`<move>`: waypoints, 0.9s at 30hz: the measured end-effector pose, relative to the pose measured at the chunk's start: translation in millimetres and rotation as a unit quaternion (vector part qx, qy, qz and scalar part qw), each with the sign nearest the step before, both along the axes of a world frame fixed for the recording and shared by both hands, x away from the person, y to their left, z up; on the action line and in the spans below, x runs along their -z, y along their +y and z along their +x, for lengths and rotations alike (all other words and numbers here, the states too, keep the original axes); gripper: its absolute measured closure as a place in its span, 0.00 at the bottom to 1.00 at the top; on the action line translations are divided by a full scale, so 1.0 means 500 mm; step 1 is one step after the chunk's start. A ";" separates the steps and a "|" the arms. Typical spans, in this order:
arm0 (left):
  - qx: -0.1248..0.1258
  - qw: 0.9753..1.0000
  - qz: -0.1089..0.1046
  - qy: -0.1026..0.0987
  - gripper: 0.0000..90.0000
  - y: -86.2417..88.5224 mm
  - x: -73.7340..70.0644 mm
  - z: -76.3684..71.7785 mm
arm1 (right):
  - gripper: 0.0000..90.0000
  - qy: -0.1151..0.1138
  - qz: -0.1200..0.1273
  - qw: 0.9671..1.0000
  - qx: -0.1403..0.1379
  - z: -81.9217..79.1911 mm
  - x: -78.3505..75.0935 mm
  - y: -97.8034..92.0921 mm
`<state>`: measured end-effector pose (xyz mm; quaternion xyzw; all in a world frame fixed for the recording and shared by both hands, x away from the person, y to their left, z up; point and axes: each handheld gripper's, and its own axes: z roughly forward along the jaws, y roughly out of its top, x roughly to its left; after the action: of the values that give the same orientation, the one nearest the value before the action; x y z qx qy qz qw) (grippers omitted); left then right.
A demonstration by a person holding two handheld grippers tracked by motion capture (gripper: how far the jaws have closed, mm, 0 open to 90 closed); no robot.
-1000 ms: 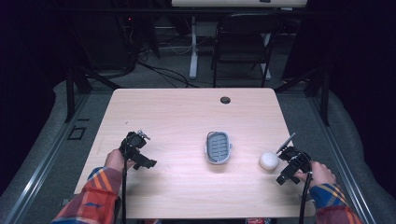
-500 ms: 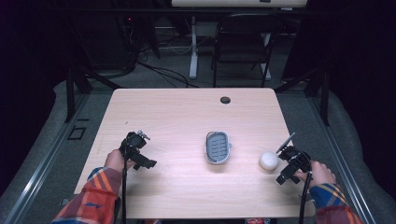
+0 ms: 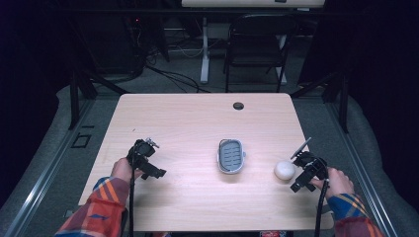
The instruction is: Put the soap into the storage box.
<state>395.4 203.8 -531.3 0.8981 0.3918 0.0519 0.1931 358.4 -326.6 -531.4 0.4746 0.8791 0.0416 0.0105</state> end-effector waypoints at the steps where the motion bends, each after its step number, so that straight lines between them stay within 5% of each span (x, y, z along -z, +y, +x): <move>1: 0.000 1.000 0.000 0.000 0.00 0.000 0.000 0.000 | 0.00 0.012 -0.019 1.000 -0.018 0.006 -0.009 0.000; 2: -0.001 1.000 0.000 -0.001 0.00 0.000 0.000 0.000 | 0.00 -0.009 0.007 1.000 0.005 0.001 -0.002 0.003; 7: 0.000 1.000 0.001 -0.001 0.00 -0.001 -0.001 0.000 | 0.00 0.006 -0.018 1.000 -0.019 0.016 -0.019 0.003; 13: 0.000 1.000 0.001 -0.001 0.00 -0.001 0.000 0.001 | 0.00 -0.009 0.008 1.000 -0.006 0.022 -0.018 0.015; 17: 0.003 1.000 0.002 -0.002 0.00 -0.003 0.000 0.001 | 0.00 -0.006 0.001 1.000 -0.022 0.038 -0.031 0.022; 19: 0.003 1.000 0.002 -0.001 0.00 -0.002 0.000 0.002 | 0.00 -0.020 0.023 1.000 -0.004 0.038 -0.025 0.030; 27: 0.003 1.000 0.003 -0.001 0.00 -0.002 0.000 0.003 | 0.00 -0.010 0.031 0.999 -0.005 0.063 -0.010 0.052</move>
<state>396.8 202.6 -531.5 0.8996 0.3889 0.0536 0.1913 389.8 -300.8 -526.4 0.4700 0.8796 0.0738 0.0037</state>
